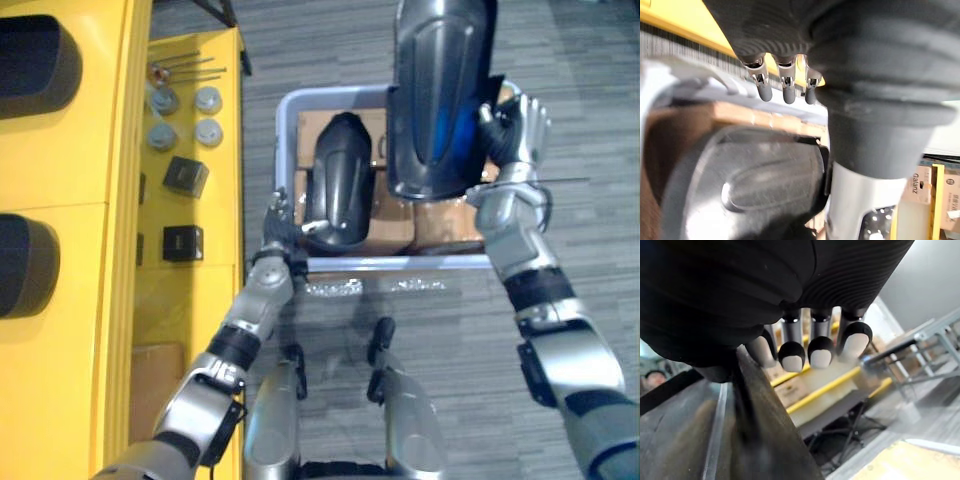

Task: Walk over and take plastic housings, then place them on the shelf

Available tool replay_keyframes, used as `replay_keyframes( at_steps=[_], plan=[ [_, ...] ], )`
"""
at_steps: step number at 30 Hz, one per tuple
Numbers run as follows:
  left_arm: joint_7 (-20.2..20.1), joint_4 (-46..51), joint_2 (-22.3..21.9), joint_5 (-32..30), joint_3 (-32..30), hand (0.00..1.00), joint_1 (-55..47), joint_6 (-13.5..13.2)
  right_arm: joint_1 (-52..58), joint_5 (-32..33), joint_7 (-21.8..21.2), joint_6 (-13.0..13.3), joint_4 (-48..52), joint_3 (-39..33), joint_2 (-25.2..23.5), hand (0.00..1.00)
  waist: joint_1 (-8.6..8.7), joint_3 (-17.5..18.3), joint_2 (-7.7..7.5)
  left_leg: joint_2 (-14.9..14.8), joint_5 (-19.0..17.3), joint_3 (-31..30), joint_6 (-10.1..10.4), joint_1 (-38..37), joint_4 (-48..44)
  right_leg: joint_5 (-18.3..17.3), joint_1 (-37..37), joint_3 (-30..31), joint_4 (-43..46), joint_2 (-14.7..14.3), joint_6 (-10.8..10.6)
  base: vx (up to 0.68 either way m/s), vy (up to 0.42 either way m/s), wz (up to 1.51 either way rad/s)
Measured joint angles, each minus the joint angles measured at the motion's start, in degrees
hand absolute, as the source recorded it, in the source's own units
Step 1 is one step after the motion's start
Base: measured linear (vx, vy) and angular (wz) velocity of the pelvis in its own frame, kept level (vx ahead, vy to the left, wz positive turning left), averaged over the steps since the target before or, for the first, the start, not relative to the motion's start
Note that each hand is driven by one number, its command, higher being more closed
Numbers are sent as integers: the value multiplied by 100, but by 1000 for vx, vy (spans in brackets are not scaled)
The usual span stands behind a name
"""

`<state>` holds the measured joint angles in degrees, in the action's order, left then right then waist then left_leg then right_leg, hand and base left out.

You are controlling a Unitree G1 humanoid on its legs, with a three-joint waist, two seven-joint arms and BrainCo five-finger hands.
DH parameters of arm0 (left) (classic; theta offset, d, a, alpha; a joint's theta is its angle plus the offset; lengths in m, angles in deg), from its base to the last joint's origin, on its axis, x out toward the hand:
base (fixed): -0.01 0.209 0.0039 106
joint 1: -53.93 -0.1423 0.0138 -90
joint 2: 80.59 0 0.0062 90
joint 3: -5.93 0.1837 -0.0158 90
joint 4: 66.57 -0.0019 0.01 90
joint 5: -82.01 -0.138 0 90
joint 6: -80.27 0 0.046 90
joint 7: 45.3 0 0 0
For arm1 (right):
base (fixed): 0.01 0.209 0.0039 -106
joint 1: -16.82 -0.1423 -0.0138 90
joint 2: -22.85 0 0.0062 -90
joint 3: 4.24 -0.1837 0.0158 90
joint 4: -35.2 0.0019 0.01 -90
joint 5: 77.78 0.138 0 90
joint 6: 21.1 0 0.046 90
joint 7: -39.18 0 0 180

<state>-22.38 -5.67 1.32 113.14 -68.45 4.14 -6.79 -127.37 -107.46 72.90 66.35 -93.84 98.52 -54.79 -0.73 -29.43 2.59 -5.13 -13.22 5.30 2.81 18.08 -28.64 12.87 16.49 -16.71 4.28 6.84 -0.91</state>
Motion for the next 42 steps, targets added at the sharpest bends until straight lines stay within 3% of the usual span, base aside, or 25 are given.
replay_keyframes(
  at_steps=[10,16,26,36,42],
  plan=[
    [-796,-36,3,1627,-131,0,113,-254,-263,-333,-10,150,-79,376,-50,100,5,1,1,29,-1,98,-4,-1,0,-5,89,112,39,11,3,-41,44,-5],
    [-853,-4,-78,2017,-93,0,256,-405,-335,-440,-23,185,-202,652,-116,100,13,5,10,39,1,113,-6,-1,2,-2,132,129,90,22,2,-9,36,-1],
    [-722,-2,-202,1771,-77,0,257,-516,-335,-439,-31,228,-209,905,-213,100,13,8,19,51,-4,92,-12,32,-25,-11,133,125,89,30,11,-31,36,1],
    [-52,101,-217,1030,-95,0,273,-547,-307,-433,-26,400,-189,1044,-263,100,18,15,38,50,-13,63,-23,117,-101,14,140,97,16,22,8,-33,43,1],
    [78,99,-230,855,-146,0,480,-547,-307,-429,-26,422,-187,1113,-313,100,-5,17,44,57,-12,45,-24,118,-100,14,131,88,17,24,8,-16,43,1]
  ],
)
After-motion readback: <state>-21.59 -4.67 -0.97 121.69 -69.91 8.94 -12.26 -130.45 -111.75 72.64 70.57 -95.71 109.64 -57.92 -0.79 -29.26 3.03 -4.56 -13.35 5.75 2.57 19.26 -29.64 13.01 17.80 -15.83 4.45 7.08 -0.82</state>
